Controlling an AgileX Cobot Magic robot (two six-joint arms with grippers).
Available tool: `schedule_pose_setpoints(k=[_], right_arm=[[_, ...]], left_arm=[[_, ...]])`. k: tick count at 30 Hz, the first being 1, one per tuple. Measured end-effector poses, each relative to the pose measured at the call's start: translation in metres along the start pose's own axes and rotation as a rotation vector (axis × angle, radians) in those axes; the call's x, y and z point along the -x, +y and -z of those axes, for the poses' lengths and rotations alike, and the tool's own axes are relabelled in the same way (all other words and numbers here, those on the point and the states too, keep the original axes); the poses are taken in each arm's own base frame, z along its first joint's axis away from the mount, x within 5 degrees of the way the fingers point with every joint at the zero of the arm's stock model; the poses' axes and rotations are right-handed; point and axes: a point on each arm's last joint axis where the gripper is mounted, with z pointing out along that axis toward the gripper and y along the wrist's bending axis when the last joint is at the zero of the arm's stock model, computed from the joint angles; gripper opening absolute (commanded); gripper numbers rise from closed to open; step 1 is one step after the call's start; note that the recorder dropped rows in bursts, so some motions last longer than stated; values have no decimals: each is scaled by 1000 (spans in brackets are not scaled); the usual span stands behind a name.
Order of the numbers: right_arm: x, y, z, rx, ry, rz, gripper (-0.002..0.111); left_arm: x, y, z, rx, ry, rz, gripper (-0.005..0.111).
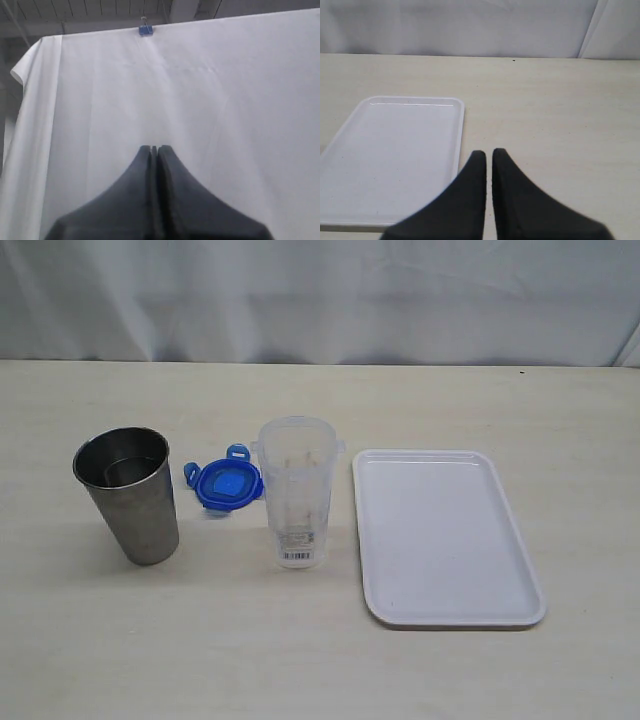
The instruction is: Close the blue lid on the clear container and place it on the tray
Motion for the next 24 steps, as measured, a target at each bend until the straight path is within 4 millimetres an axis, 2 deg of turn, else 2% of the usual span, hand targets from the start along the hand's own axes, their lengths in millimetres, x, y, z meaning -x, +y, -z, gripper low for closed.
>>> schedule_pose_setpoints(k=[2, 5, 6, 9, 11, 13, 16, 21, 24], right_arm=[[0, 0, 0, 0, 0, 0, 5], [0, 0, 0, 0, 0, 0, 5], [0, 0, 0, 0, 0, 0, 5], [0, 0, 0, 0, 0, 0, 5], [0, 0, 0, 0, 0, 0, 5], [0, 0, 0, 0, 0, 0, 5], [0, 0, 0, 0, 0, 0, 5], [0, 0, 0, 0, 0, 0, 5], [0, 0, 0, 0, 0, 0, 5]], left_arm=[[3, 0, 0, 1, -32, 37, 0], [6, 0, 0, -4, -68, 192, 0], [9, 0, 0, -7, -93, 213, 3], [20, 2, -7, -17, -164, 234, 24], [24, 3, -16, -22, -172, 241, 43], [26, 4, -26, -29, -165, 245, 67], [22, 5, -43, -35, -117, 255, 92], [-8, 0, -67, -70, 71, 257, 94], [-34, -5, -76, -86, 203, 268, 94]])
